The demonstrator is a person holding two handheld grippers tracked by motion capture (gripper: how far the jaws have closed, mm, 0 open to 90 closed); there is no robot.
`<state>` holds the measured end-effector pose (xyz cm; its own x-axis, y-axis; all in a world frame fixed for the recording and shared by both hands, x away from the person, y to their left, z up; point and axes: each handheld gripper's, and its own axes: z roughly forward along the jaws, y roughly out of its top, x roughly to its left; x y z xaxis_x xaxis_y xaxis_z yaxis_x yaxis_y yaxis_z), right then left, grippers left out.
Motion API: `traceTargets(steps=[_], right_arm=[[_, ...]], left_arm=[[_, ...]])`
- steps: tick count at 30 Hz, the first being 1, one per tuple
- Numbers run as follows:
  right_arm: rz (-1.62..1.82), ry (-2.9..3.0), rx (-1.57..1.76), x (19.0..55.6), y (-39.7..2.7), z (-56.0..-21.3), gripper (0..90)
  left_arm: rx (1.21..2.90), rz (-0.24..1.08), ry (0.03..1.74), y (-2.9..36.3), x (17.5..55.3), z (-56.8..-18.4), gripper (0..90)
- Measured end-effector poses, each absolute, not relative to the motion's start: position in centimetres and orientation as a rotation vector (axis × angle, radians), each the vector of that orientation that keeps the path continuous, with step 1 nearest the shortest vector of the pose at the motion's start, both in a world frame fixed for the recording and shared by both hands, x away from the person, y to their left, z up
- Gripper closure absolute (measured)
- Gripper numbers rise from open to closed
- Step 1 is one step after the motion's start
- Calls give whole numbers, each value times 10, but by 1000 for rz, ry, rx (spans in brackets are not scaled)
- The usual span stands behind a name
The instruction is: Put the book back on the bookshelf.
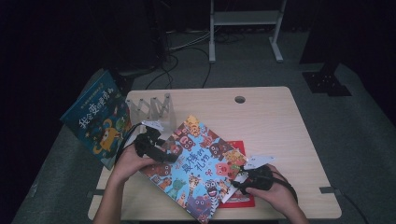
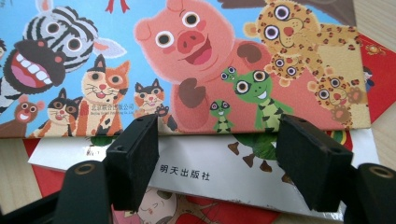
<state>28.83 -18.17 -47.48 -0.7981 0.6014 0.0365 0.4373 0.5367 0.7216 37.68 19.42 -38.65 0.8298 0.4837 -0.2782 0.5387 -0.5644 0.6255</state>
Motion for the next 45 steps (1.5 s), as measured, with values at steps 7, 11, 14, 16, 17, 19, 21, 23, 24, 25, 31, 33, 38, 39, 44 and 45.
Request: traceTargets(steps=[7,11,14,16,17,19,21,23,24,25,31,33,38,39,44,45], right_arm=[[1095,2550,917,290,-176,-474,284],[1087,2536,936,292,-170,-474,284],[1081,2528,948,294,-166,-474,283],[1084,2518,958,295,-164,-474,283],[1087,2514,966,296,-162,-474,283],[1088,2503,975,298,-159,-474,283],[1083,2496,972,300,-157,-475,283],[1080,2491,995,300,-154,-474,283],[1078,2488,995,301,-152,-474,283],[1082,2483,999,301,-151,-474,284],[1098,2456,1024,302,-147,-475,283],[1097,2451,1030,301,-146,-476,284],[1102,2442,1040,301,-145,-476,284],[1102,2442,1040,301,-145,-476,284],[1105,2426,1047,300,-143,-476,297],[1104,2424,1050,300,-142,-476,300]], left_arm=[[2290,-71,698,187,381,-361,138],[2293,-57,679,185,384,-349,164],[2295,-39,651,183,387,-336,198],[2296,-26,637,181,388,-329,220],[2296,-26,637,181,388,-329,230],[2294,-7,625,180,389,-321,257],[2292,2,616,178,390,-316,277],[2290,17,601,176,390,-310,299],[2294,21,591,175,390,-308,313],[2299,22,580,173,391,-305,328],[2339,38,545,165,392,-294,406],[2350,42,531,163,392,-290,432],[2343,33,519,160,391,-284,508],[2346,33,515,159,390,-283,508],[2364,24,529,153,391,-278,559],[2366,18,530,152,392,-277,564]])
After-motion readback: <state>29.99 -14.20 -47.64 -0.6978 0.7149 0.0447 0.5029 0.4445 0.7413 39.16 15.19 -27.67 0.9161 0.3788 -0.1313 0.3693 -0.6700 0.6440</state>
